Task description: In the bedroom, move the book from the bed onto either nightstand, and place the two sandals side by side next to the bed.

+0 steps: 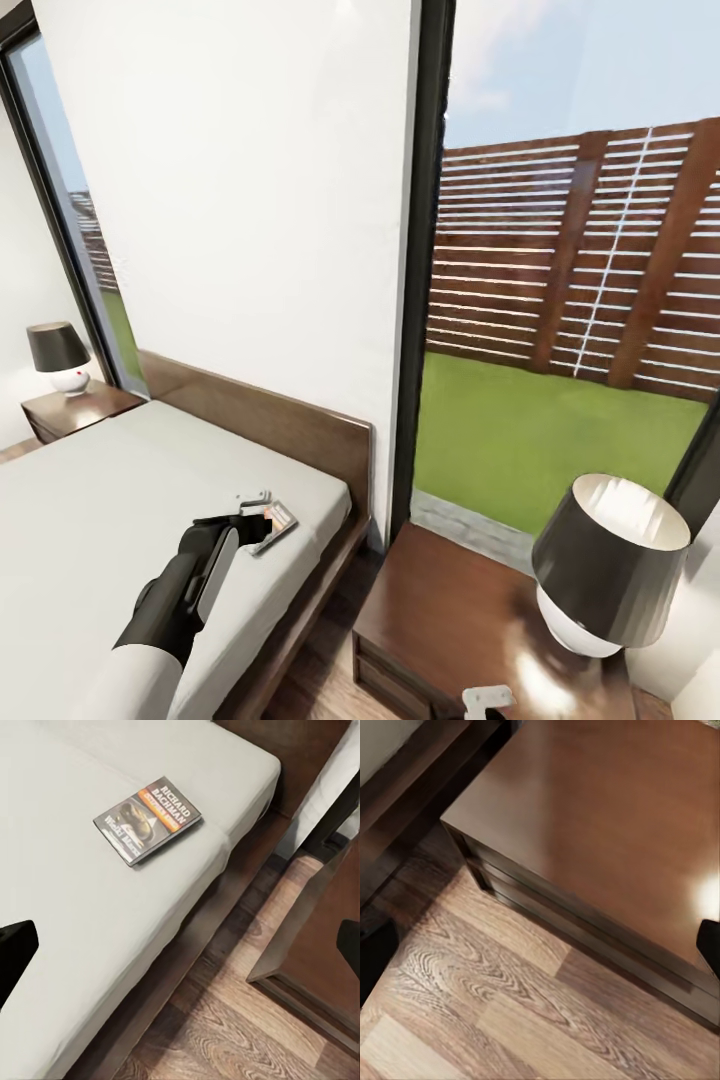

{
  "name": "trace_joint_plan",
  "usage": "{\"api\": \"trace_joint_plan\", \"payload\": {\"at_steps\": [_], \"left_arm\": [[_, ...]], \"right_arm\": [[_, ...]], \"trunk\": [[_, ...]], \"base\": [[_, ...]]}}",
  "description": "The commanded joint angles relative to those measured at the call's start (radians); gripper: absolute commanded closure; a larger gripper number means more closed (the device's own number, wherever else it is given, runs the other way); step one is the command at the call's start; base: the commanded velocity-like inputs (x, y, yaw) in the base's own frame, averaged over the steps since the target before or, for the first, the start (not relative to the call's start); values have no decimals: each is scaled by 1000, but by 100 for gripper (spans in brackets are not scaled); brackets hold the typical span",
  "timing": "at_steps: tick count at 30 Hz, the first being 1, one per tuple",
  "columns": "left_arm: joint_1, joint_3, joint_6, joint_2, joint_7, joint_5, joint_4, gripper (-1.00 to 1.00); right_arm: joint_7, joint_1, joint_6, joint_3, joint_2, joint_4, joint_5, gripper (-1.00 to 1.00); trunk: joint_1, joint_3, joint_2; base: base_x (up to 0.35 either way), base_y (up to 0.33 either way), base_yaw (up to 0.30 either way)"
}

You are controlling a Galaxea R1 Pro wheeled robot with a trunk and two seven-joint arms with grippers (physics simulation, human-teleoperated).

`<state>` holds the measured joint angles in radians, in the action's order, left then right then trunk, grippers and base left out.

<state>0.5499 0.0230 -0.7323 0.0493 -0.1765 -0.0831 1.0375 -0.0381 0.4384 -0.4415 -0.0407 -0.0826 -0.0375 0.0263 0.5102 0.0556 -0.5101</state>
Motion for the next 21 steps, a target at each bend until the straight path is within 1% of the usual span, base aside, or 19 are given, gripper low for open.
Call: {"api": "trace_joint_plan", "payload": {"at_steps": [1,15,18,21], "left_arm": [[1,2,-4,1,-6,-9,1,-100],[1,2,-4,0,-6,-9,1,-100],[1,2,-4,0,-6,-9,1,-100],[1,2,-4,0,-6,-9,-1,-100]], "right_arm": [[-4,2,-6,-4,0,-4,3,-100],[-4,2,-6,-4,0,-4,3,-100],[-4,2,-6,-4,0,-4,3,-100],[-5,2,-6,-4,0,-4,3,-100]], "trunk": [[1,2,-2],[1,2,-2],[1,2,-2],[1,2,-2]], "base": [[318,0,0],[33,0,0],[122,0,0],[225,0,0]]}}
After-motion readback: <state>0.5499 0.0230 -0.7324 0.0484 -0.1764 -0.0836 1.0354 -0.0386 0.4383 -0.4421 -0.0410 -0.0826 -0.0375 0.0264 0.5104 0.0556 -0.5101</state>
